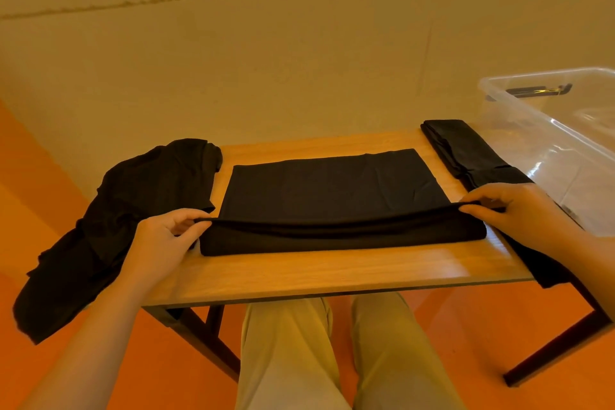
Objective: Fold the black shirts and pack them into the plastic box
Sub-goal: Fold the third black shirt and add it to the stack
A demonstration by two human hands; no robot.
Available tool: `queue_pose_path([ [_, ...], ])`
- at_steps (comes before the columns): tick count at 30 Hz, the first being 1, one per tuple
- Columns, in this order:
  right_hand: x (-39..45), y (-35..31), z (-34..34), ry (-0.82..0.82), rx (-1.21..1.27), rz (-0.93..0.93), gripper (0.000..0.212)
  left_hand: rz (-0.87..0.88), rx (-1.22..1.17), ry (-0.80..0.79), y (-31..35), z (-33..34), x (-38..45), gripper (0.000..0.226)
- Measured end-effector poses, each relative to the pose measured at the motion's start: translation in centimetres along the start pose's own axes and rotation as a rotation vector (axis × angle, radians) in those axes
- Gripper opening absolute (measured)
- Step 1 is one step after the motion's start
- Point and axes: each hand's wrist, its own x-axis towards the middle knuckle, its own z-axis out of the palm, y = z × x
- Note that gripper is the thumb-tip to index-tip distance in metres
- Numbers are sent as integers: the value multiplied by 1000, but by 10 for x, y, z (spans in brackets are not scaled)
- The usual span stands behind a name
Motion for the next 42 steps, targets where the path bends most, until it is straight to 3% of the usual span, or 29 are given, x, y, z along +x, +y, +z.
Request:
queue_pose_path([
  [5,22,3,6,16,29,-14,21,-13,42,-13,6,5,20,28],
  [11,56,6,12,6,46,-1,19,-58,55,2,10,11,48,18],
  [18,113,18,18,8,94,153,14,-90,52,-7,10,15,99,15],
  [27,199,29,26,40,151,288,13,-260,55,19,3,30,192,18],
  [32,225,23,31,130,301,418,11,-346,-47,56,0,43,220,19],
  [36,231,9,35,205,584,564,14,-432,-301,121,10,49,226,8],
  [42,216,-55,45,144,908,681,16,-370,-438,92,62,73,202,12],
])
